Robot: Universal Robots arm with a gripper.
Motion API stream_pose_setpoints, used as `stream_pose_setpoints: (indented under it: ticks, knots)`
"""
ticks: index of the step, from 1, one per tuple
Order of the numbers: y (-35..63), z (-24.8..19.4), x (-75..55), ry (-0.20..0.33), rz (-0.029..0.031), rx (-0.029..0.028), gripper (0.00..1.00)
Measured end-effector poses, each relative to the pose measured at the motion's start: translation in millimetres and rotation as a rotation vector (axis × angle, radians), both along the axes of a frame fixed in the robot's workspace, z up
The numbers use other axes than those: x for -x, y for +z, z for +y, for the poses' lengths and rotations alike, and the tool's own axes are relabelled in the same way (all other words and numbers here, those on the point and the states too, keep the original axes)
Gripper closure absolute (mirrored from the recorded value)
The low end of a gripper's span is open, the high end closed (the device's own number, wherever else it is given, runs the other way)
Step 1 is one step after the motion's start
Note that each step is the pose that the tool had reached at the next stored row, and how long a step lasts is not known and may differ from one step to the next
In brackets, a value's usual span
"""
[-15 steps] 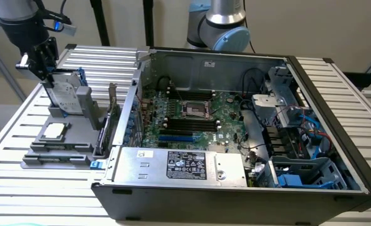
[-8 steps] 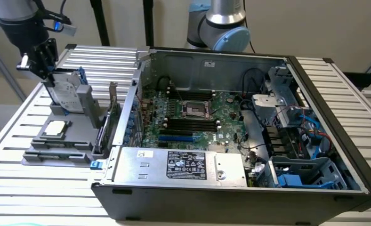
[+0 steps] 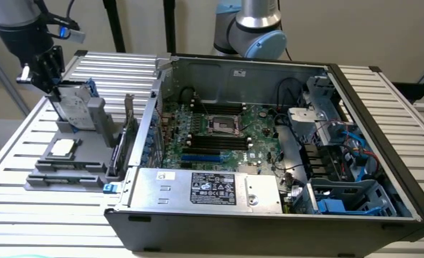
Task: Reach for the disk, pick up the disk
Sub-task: 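Pick up the disk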
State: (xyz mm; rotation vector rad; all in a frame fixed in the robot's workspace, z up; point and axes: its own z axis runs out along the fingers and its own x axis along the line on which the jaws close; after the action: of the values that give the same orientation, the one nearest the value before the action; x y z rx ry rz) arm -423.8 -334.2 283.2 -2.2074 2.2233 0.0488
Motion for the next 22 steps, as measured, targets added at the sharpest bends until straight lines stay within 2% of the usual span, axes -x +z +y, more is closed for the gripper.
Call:
stream_pose_setpoints:
  ticks: [16, 19, 22]
  knots:
    - [0.7, -0.7, 0.0, 0.0, 0.0, -0.0001, 0.67]
    - [4.5, -0.7, 0.0, 0.0, 0.0, -0.0002, 0.67]
    - [13.3, -0.7, 0.0, 0.0, 0.0, -0.0002, 0.67]
